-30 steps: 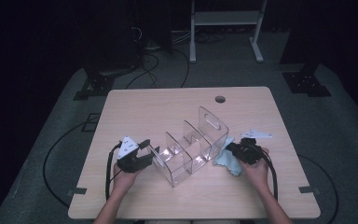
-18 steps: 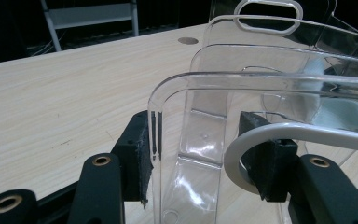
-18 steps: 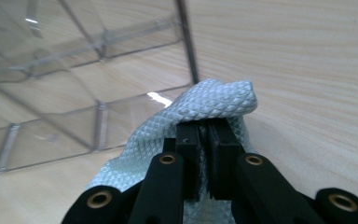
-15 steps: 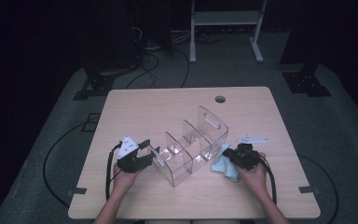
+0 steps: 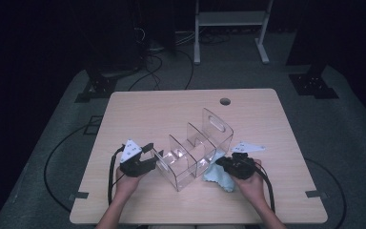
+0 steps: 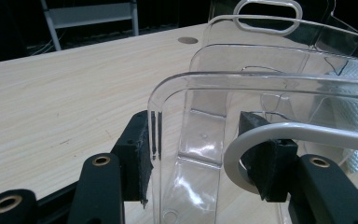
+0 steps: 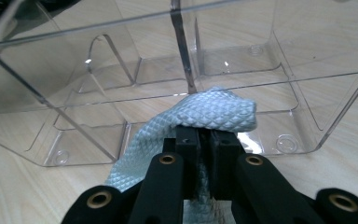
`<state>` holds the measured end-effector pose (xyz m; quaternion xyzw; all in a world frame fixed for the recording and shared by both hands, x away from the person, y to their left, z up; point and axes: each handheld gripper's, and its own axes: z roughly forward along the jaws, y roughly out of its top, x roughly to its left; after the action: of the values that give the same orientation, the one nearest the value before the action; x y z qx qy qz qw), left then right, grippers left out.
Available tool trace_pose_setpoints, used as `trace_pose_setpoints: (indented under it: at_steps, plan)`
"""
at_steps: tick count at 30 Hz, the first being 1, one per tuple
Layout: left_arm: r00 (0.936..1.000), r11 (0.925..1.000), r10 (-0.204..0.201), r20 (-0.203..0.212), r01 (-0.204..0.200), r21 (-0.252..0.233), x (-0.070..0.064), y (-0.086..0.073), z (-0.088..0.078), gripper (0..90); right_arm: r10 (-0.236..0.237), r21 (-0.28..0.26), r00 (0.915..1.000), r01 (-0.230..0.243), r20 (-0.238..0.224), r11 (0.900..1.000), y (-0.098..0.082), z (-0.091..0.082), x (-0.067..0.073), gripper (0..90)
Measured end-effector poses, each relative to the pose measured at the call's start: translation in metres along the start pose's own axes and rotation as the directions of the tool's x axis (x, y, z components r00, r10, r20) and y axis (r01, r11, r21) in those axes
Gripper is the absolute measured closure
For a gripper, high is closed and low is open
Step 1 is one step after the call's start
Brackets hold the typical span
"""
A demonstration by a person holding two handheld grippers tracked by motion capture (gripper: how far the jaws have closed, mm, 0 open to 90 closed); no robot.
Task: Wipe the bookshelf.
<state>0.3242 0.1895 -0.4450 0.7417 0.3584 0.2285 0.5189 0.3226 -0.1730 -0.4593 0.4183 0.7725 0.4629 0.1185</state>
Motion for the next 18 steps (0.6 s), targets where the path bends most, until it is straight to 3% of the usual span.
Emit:
trace_pose_setpoints:
  at_steps: [13, 18]
  plan:
    - [1.0, 1.0, -0.007, 0.001, 0.007, -0.003, 0.0, -0.001, -0.001, 46.3, 0.024, 0.082, 0.9995, -0.025, 0.018, 0.996, -0.014, 0.023, -0.006, 84.0]
    - [0.9999, 0.9999, -0.012, 0.001, 0.012, -0.006, 0.0, -0.001, 0.0, 46.2, 0.005, 0.024, 0.9998, -0.005, 0.018, 1.0, -0.004, 0.009, -0.001, 84.1]
